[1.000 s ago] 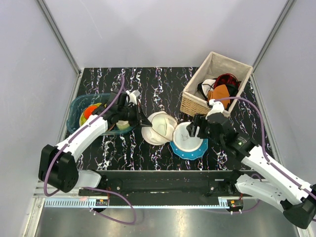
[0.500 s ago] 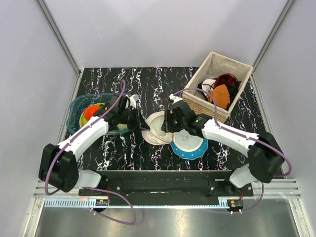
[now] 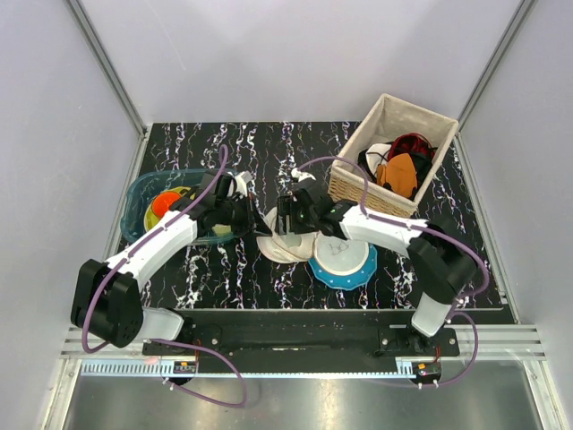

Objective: Unzip the laundry bag and remove the bra

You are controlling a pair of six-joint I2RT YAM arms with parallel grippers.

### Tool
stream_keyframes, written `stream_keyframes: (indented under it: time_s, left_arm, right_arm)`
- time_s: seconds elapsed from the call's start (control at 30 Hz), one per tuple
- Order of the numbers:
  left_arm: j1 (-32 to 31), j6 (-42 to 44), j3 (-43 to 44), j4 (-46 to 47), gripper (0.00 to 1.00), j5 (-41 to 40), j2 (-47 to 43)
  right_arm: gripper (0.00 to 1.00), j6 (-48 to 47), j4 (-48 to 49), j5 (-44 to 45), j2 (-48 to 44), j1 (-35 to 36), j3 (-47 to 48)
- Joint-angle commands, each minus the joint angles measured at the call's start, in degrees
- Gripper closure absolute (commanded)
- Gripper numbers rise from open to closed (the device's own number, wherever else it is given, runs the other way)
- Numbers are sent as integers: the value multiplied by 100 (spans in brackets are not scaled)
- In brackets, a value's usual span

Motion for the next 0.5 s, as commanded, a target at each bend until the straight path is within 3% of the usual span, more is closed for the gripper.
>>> stream_keyframes:
  time_s: [0.0,0.13,0.17,0.2,0.23,0.47]
  left_arm:
    - [13,-32,175,202,100,-37,-92]
    - [13,-76,34,246,100,51,-180]
    - [13,-58,8,264,100,43,-215]
    - [4,-49,-10,255,100,42,-215]
    - [13,-41,-10,238,100,60,-198]
    - [13,-40,-98,185,100,-54,-277]
  right_arm:
    - [21,-46,435,337,640,49,332]
    - [22,-143,285,231,871,41,360]
    - [41,-152,329,266,827,41,272]
    - [77,-169,364,353,679,41,184]
    - [100,-187,269,415,573,41,96]
    - [100,-476,-144,242,-1456,41,-388]
